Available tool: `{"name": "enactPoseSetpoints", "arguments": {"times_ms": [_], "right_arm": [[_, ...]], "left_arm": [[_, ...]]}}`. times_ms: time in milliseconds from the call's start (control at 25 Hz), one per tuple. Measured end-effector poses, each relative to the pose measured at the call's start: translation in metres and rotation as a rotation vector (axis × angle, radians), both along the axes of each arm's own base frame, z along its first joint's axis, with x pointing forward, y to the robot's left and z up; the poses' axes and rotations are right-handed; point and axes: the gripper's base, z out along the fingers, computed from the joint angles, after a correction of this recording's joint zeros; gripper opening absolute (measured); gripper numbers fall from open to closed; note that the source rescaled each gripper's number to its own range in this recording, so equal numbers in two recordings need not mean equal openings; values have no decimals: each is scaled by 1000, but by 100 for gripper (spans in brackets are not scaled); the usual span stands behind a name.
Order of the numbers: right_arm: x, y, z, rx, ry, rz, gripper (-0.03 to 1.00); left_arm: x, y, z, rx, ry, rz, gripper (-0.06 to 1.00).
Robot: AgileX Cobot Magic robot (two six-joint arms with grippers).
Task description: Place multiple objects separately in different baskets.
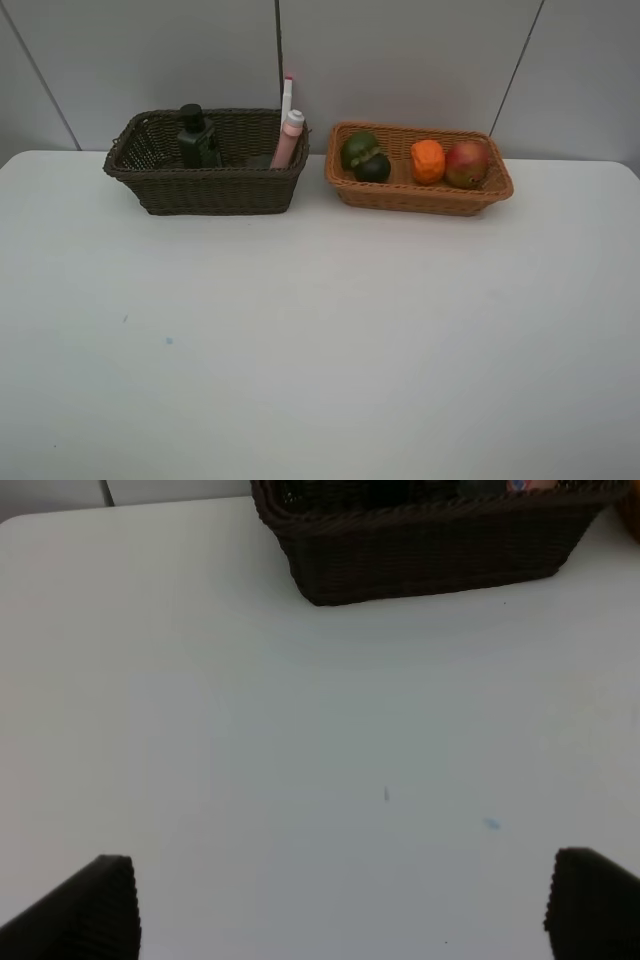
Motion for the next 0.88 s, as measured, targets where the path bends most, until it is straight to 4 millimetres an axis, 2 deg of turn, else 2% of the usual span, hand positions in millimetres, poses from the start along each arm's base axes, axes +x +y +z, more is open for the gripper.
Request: {"name": "enactPoseSetpoints", "arguments": {"times_ms": [880], "right_arm": [[0, -1, 1, -11, -6, -6, 100]], "left_arm": [[0, 0, 0, 0, 0, 0, 100]]}}
